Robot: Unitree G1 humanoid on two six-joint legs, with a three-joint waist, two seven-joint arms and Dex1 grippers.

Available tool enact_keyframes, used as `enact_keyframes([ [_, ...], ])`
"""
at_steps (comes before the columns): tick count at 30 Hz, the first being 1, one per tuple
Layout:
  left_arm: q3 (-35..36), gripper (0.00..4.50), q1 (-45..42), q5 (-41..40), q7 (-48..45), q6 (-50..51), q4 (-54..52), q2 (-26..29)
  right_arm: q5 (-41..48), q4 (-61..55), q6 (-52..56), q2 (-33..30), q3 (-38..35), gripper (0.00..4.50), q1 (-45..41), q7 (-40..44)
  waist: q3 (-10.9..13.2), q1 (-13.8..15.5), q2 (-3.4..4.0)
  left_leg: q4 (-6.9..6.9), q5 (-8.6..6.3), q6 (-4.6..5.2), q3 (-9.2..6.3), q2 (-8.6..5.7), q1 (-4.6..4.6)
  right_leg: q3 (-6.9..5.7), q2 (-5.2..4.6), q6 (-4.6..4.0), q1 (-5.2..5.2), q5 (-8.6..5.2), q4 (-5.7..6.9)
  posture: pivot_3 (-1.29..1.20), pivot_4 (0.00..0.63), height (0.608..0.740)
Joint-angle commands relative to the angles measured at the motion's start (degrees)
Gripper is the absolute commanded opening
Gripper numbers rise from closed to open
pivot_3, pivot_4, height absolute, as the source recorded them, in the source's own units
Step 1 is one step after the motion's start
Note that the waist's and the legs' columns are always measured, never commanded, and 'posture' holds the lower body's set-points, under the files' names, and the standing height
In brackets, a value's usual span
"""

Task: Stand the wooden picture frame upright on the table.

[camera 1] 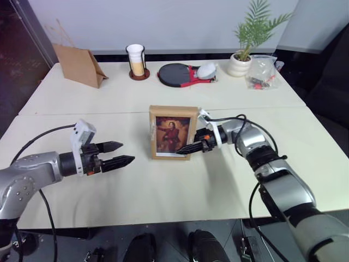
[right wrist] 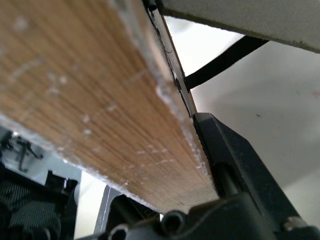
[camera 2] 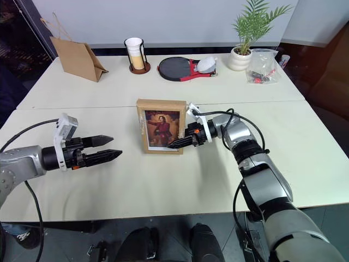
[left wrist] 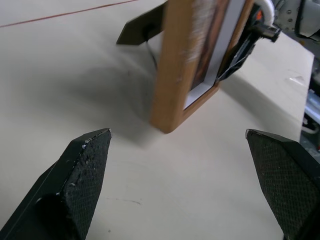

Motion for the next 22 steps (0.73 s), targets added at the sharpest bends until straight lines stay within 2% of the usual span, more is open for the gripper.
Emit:
enact_keyframes([
  [1, 0.5, 4.47, -1.4, 1.2, 0.3, -0.1, -1.7, -0.9, -2.4, 4.4, -2.7, 1.3, -2.2, 1.61, -2.3, -0.7, 0.0, 0.1, -0.01, 0.00, 0.00, 0.00, 0.02, -0.01, -0.01, 0.01, 0.00, 0.00, -0.01, 0.00, 0.00, 0.00, 0.150, 0.740],
  [2, 0.5, 4.50, -1.5, 1.6, 0.3, 0.0, -1.8, -1.0, -3.1, 5.5, -3.1, 1.4, -2.5, 2.11, -2.4, -0.7, 0.0, 0.1, -0.01, 0.02, 0.00, 0.00, 0.04, -0.03, -0.02, 0.02, -0.02, 0.01, 0.00, 0.00, -0.01, 0.00, 0.150, 0.740],
  [3, 0.4, 4.50, -1.6, 2.2, 0.1, 0.1, -2.0, -1.0, -3.5, 5.9, -3.0, 1.2, -2.8, 2.38, -2.2, -0.5, 0.0, 0.1, -0.01, 0.04, 0.00, 0.01, 0.07, -0.05, -0.02, 0.04, -0.04, 0.01, 0.00, 0.01, 0.00, 0.00, 0.150, 0.740],
  [7, 1.0, 4.50, -2.0, 2.6, -0.8, 0.6, -1.8, -1.1, -5.3, 4.1, -3.2, -1.8, -4.1, 4.33, -0.4, -0.9, 0.0, 0.0, -0.02, 0.07, -0.01, 0.01, 0.08, -0.06, -0.01, 0.06, -0.04, 0.02, 0.01, 0.01, 0.01, 0.00, 0.150, 0.740],
  [10, 1.0, 4.50, -2.8, 3.3, -2.1, 0.4, -1.2, -0.7, -7.0, -2.8, -4.0, -7.0, -4.7, 4.43, 4.1, -1.6, 0.0, 0.5, -0.02, 0.06, -0.01, 0.02, 0.04, -0.06, -0.01, 0.03, -0.05, 0.02, 0.02, 0.01, 0.00, 0.00, 0.150, 0.740],
  [13, 1.1, 4.50, -3.3, 5.2, -4.3, -1.3, -0.3, -0.1, -5.1, -18.6, 0.5, -16.0, -9.0, 4.43, 10.8, -2.8, 0.0, 1.1, 0.01, 0.06, -0.04, 0.07, 0.08, -0.08, -0.03, 0.04, -0.07, 0.02, 0.02, 0.01, -0.02, 0.00, 0.150, 0.740],
  [15, 2.0, 4.50, -3.8, 4.9, -4.7, -1.4, 0.1, -0.9, -3.5, -28.7, 3.6, -19.6, -12.0, 4.43, 14.1, -5.1, 0.0, 1.5, 0.05, 0.06, -0.07, 0.13, 0.14, -0.08, -0.05, 0.05, -0.07, 0.02, -0.03, 0.00, -0.04, 0.00, 0.150, 0.740],
  [18, 3.0, 4.50, -4.4, 4.6, -4.9, -1.2, 0.4, -1.6, -1.9, -42.9, 10.2, -24.9, -15.7, 4.43, 17.9, -8.4, 0.0, 1.0, 0.05, 0.09, -0.08, 0.13, 0.24, -0.03, 0.02, 0.16, 0.03, 0.02, -0.06, 0.01, 0.04, 0.00, 0.150, 0.740],
  [22, 2.1, 4.50, -3.4, 7.4, -6.4, -3.2, 0.0, -1.6, 0.4, -54.5, 17.1, -29.1, -19.5, 4.43, 21.6, -11.8, 0.0, 1.2, 0.04, 0.08, -0.08, 0.13, 0.21, 0.05, 0.10, 0.19, 0.25, 0.02, -0.03, 0.00, 0.08, 0.00, 0.150, 0.740],
])
